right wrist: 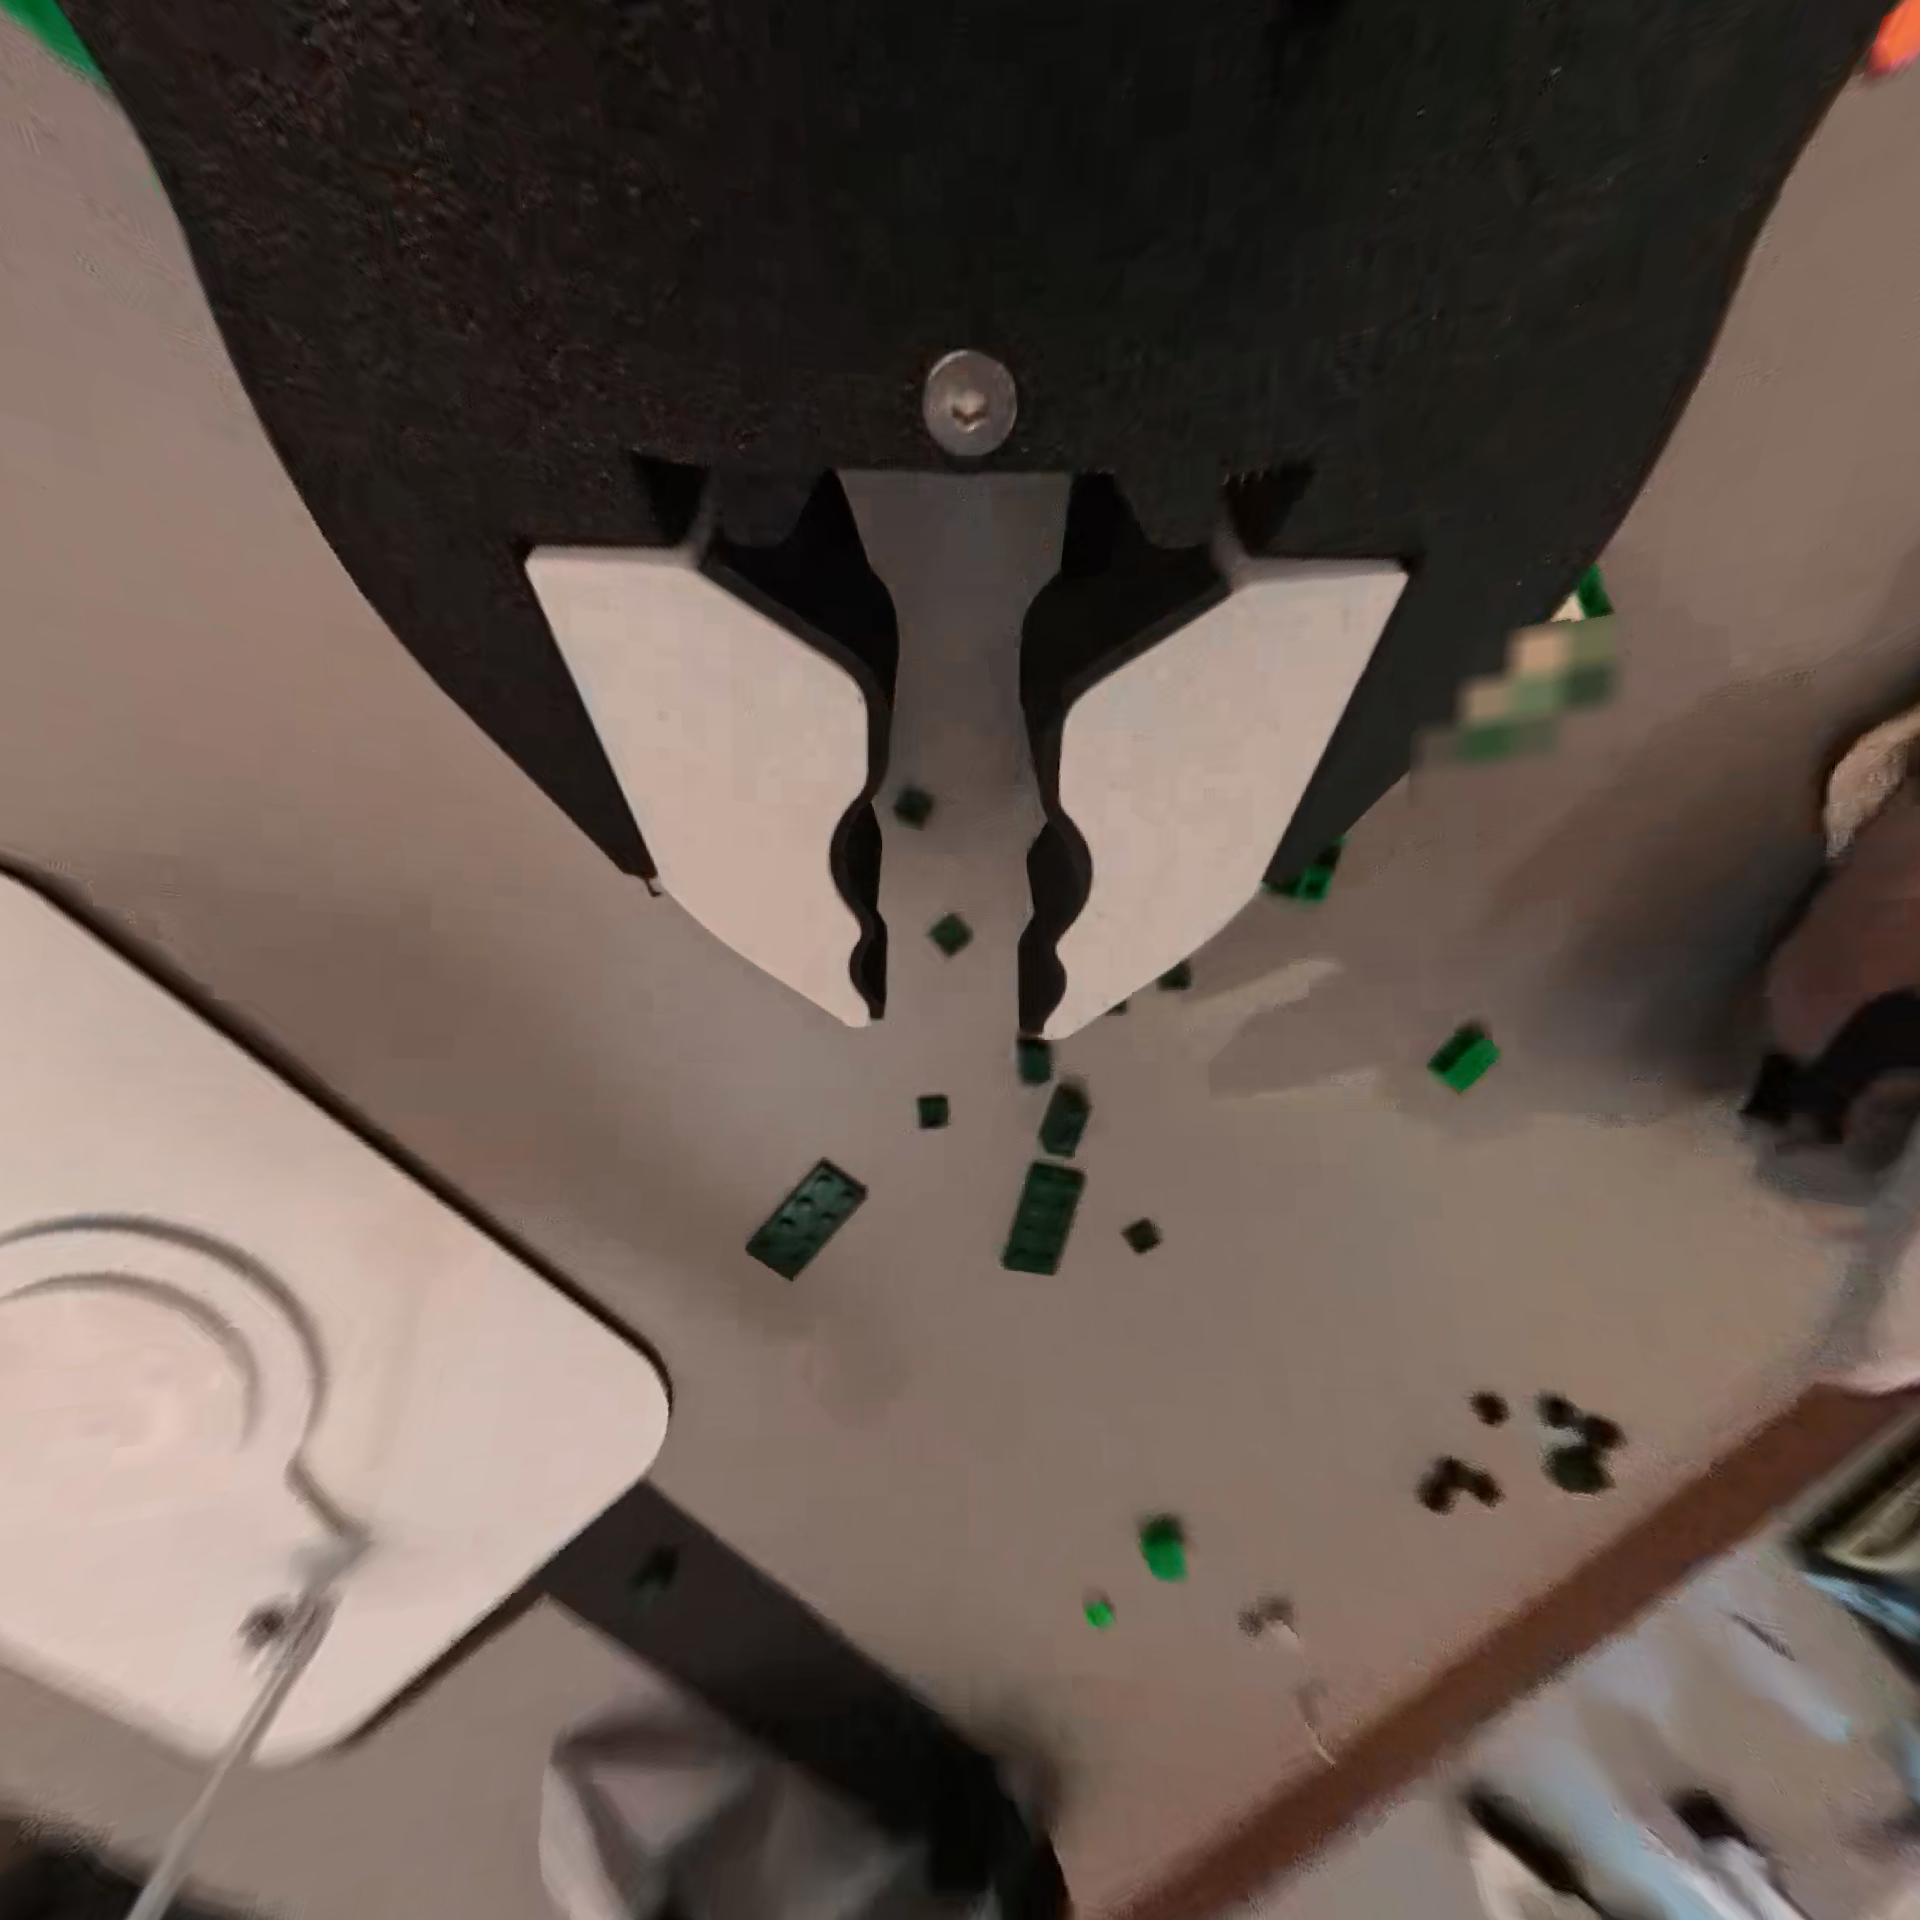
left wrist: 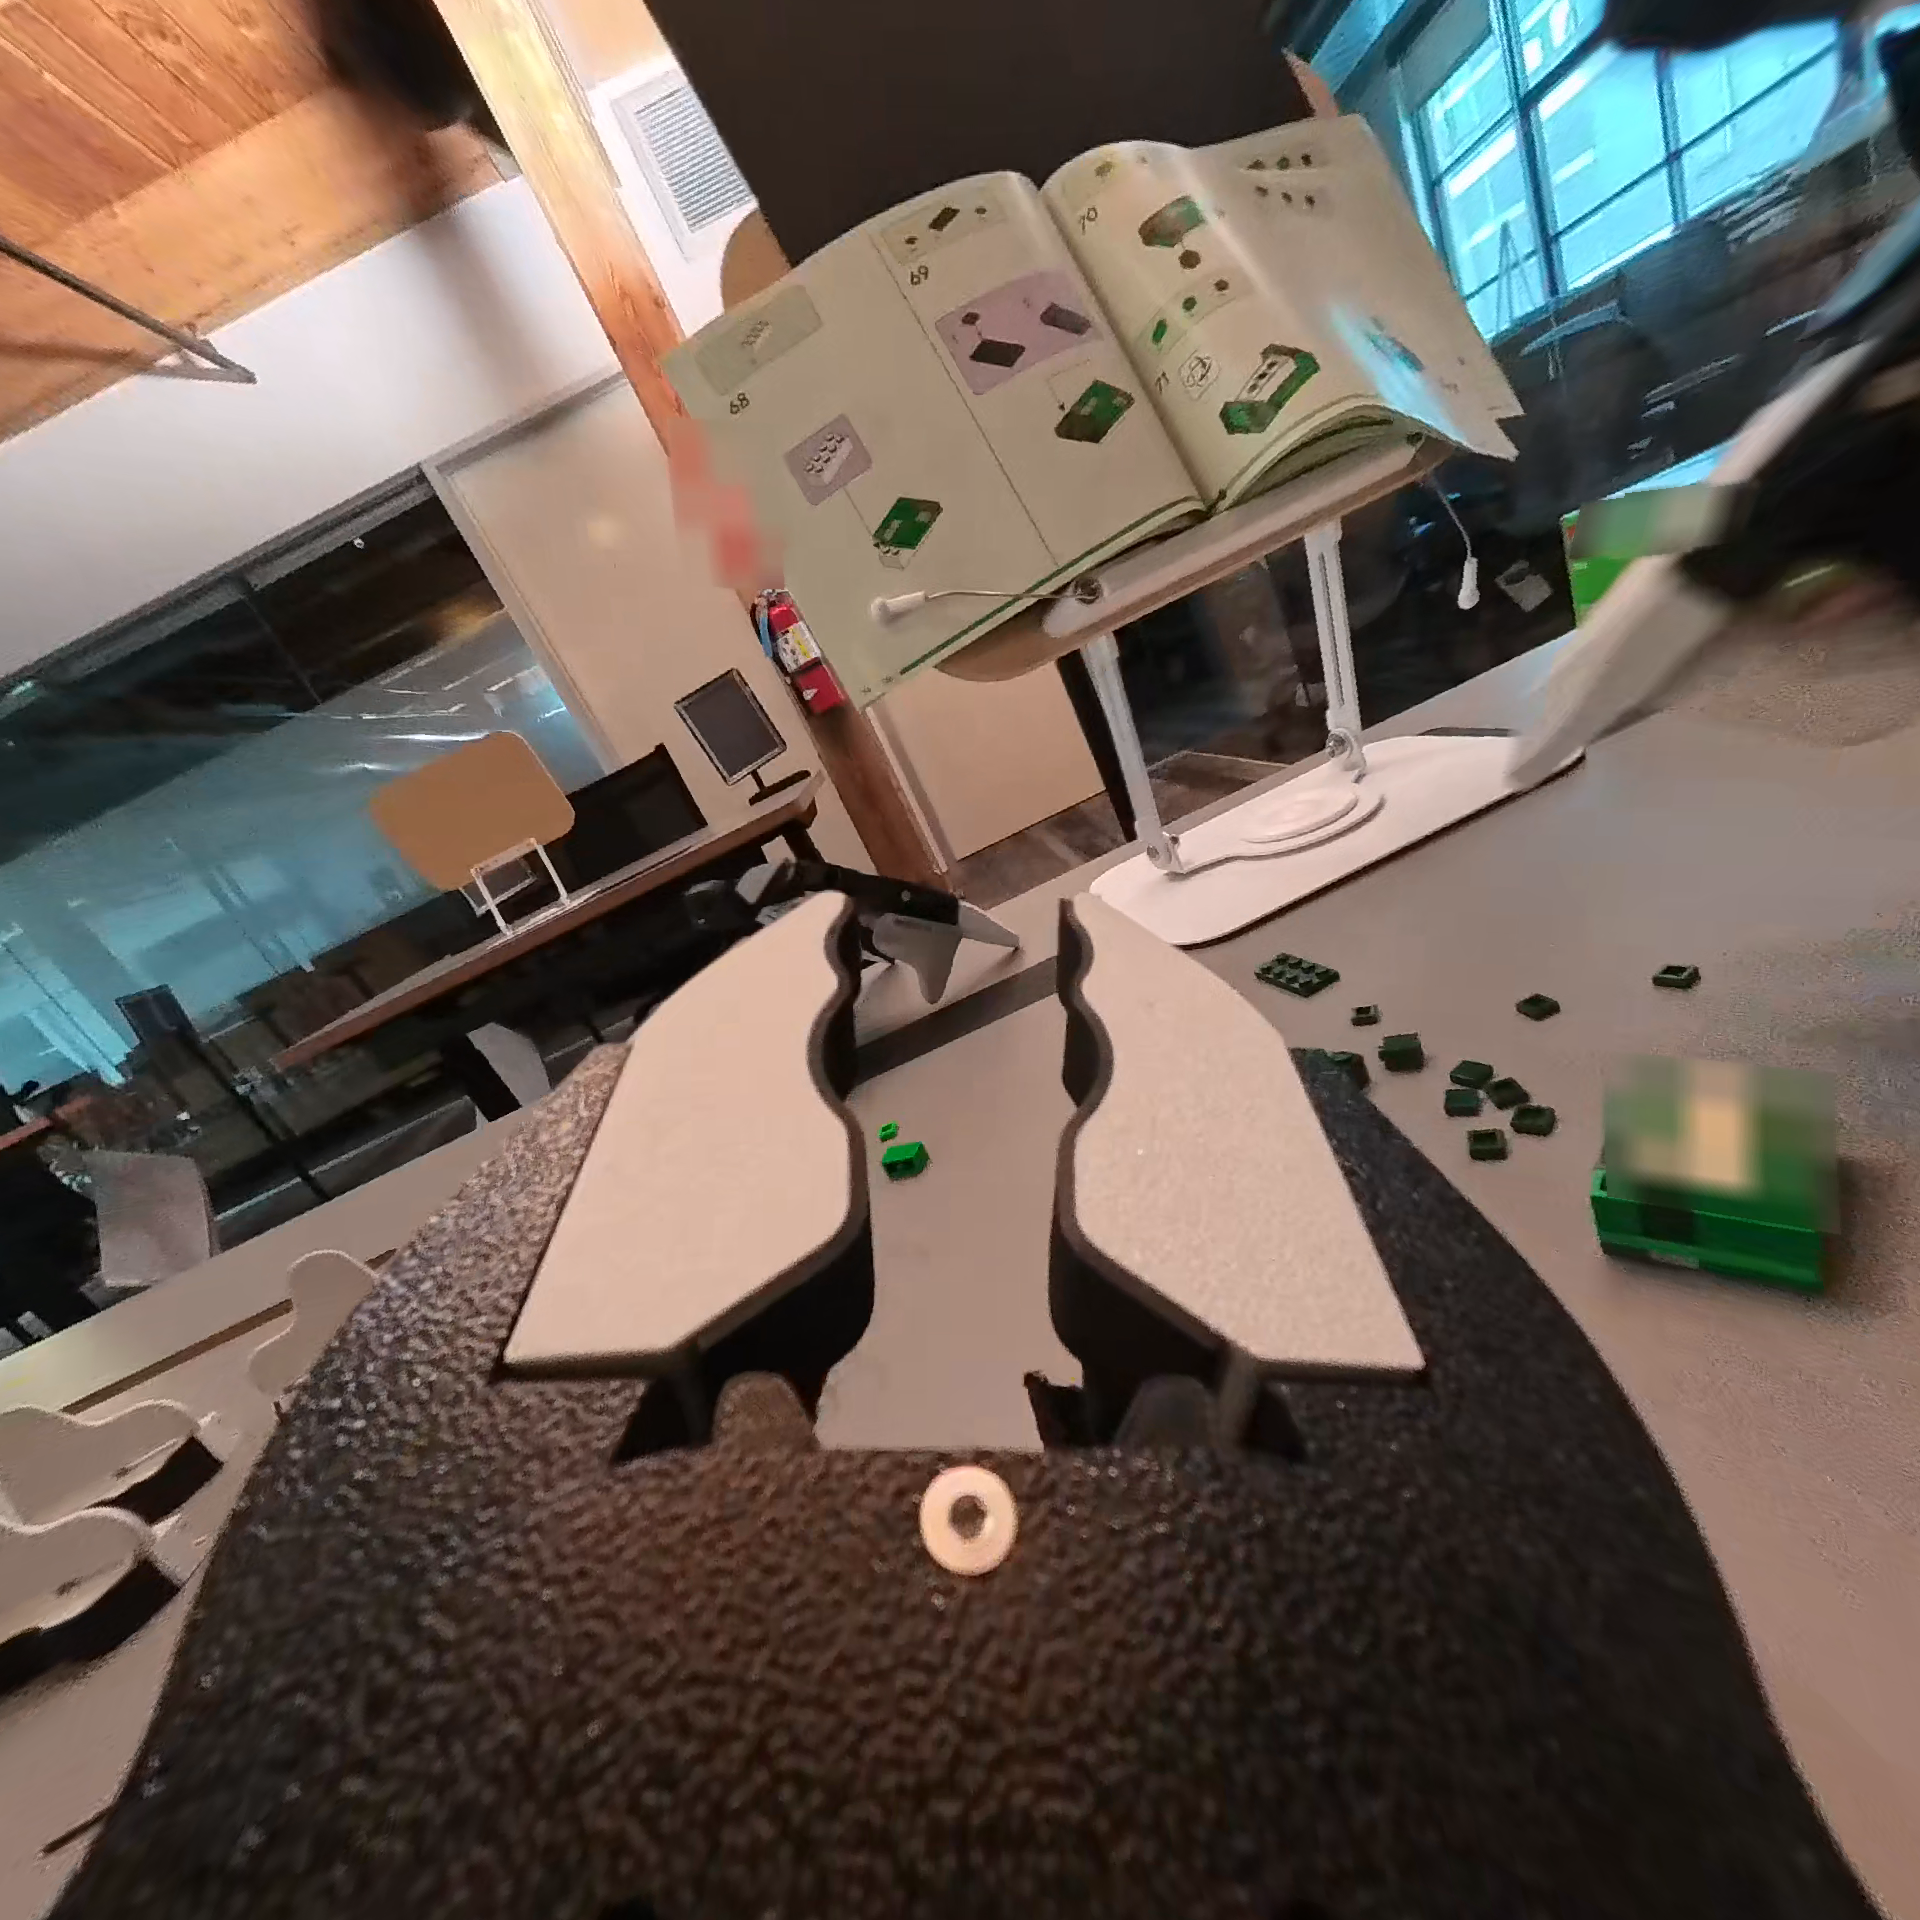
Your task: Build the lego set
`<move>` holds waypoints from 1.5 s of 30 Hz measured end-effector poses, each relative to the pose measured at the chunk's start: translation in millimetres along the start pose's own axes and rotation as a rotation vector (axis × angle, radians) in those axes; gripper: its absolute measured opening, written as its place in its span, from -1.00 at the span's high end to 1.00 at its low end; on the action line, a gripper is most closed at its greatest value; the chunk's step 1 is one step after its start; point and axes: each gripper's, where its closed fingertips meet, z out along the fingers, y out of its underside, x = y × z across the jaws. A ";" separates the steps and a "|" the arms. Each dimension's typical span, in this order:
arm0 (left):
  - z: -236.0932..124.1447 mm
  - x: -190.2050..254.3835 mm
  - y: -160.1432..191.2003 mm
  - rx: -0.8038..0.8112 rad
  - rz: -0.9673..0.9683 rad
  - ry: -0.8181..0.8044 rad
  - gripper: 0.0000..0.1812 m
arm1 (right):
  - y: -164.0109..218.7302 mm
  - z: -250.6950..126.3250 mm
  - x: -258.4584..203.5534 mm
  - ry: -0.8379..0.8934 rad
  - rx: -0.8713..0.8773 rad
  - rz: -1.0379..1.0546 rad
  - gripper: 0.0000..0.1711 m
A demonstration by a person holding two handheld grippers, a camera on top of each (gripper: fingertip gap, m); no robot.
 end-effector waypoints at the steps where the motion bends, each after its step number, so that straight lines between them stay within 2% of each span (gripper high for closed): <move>1: -0.8 -3.1 0.5 0.002 -0.013 -0.009 0.61 | -5.5 14.7 6.2 0.003 -0.087 0.039 0.74; 5: -6.8 -21.3 1.0 0.000 -0.040 -0.098 0.64 | -22.5 56.5 24.8 0.038 -0.299 0.187 0.64; 7: -10.1 -25.6 -1.3 0.010 -0.032 -0.124 0.71 | -21.4 69.3 26.7 0.073 -0.385 0.188 0.63; 10: -9.1 -23.6 0.0 0.002 -0.041 -0.115 0.71 | -12.0 84.0 33.9 0.151 -0.503 0.165 0.62; 14: -7.6 -22.3 0.9 -0.001 -0.050 -0.106 0.71 | -7.1 95.7 38.7 0.202 -0.571 0.167 0.64; 19: -7.7 -21.2 -1.3 0.010 -0.046 -0.102 0.72 | -7.3 95.6 45.7 0.250 -0.612 0.127 0.80; 22: -7.6 -20.4 -0.8 0.010 -0.047 -0.096 0.74 | -13.2 78.1 40.6 0.236 -0.584 -0.048 0.81; 25: -7.4 -20.9 -1.5 0.020 -0.069 -0.091 0.75 | -11.5 37.9 -2.7 0.045 -0.469 -0.266 0.81; 27: -6.2 -19.5 -1.3 0.021 -0.080 -0.081 0.76 | 17.3 -2.1 -50.8 -0.181 -0.442 -0.475 0.81; 28: -5.7 -18.4 -0.9 0.019 -0.081 -0.076 0.76 | 44.5 -26.7 -82.2 -0.353 -0.452 -0.603 0.81; 30: -5.5 -15.2 -1.5 0.023 -0.072 -0.065 0.77 | 99.0 -66.3 -120.5 -0.527 -0.486 -0.795 0.81; 33: -6.9 -10.8 -4.0 0.033 -0.046 -0.051 0.79 | 159.5 -88.3 -128.2 -0.491 -0.568 -0.961 0.81; 36: -8.8 -8.4 -5.7 0.038 -0.041 -0.040 0.80 | 182.2 -92.2 -126.5 -0.448 -0.565 -0.976 0.81; 40: -9.3 -6.9 -2.8 0.022 -0.078 -0.012 0.87 | 191.6 -88.0 -111.3 -0.407 -0.590 -0.943 0.80; 42: -9.4 -8.1 -1.6 0.020 -0.105 -0.007 0.87 | 193.7 -88.9 -107.5 -0.402 -0.615 -0.966 0.68; 43: -9.2 -9.0 -1.2 0.021 -0.118 -0.009 0.87 | 187.3 -90.0 -102.7 -0.382 -0.619 -1.002 0.63; 45: -7.2 -9.5 -0.5 0.026 -0.150 -0.018 0.87 | 147.1 -83.3 -94.8 -0.336 -0.504 -1.013 0.65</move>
